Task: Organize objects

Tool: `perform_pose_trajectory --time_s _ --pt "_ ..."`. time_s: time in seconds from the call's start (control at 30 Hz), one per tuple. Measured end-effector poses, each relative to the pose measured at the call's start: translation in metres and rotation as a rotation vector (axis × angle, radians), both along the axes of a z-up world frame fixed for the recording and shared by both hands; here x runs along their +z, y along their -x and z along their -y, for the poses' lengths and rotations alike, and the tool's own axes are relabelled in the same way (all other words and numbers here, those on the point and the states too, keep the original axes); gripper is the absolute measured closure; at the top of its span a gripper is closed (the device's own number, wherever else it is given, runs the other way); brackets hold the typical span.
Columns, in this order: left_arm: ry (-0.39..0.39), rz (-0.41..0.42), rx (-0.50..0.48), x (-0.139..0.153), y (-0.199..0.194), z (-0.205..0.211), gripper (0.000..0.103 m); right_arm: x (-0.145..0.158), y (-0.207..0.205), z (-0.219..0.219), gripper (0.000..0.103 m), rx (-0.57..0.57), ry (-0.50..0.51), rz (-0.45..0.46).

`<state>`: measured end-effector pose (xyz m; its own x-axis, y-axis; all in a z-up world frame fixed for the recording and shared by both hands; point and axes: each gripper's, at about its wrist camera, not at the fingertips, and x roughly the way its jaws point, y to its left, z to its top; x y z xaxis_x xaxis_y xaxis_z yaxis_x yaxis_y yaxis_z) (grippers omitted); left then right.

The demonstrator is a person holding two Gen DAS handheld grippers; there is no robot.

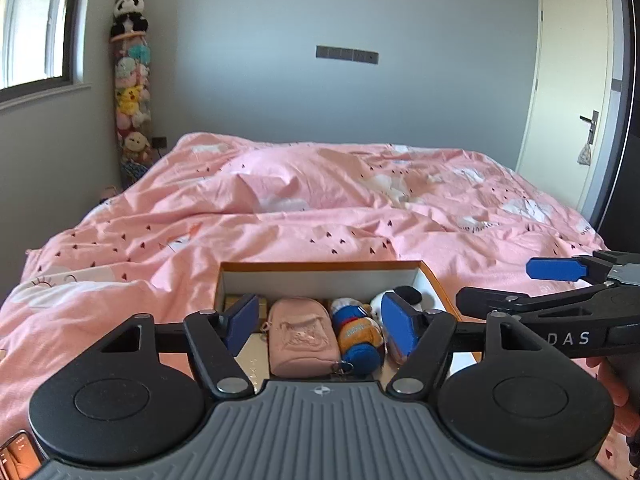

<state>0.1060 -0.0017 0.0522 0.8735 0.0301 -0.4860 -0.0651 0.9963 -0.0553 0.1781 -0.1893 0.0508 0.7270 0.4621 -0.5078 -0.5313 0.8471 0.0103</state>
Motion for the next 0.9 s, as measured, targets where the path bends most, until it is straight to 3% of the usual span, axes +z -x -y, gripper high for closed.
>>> perform_pose_trajectory --time_s 0.13,0.23,0.47,0.67,0.9 --pt "-0.026 0.078 0.062 0.003 0.017 -0.004 0.013 0.005 0.020 0.000 0.002 -0.050 -0.088 0.051" --pt "-0.016 0.084 0.109 0.002 0.023 -0.008 0.013 0.005 0.035 -0.002 0.002 -0.060 -0.121 0.069" --pt "-0.027 0.053 0.190 -0.014 0.032 -0.018 0.012 -0.013 0.054 -0.010 0.002 -0.075 -0.128 0.063" --pt "0.003 -0.009 0.170 -0.034 0.036 -0.021 0.012 -0.032 0.059 -0.016 0.002 -0.102 -0.089 0.035" --pt "-0.034 -0.078 0.176 -0.050 0.039 -0.015 0.012 -0.056 0.063 -0.015 0.002 -0.133 -0.087 -0.018"
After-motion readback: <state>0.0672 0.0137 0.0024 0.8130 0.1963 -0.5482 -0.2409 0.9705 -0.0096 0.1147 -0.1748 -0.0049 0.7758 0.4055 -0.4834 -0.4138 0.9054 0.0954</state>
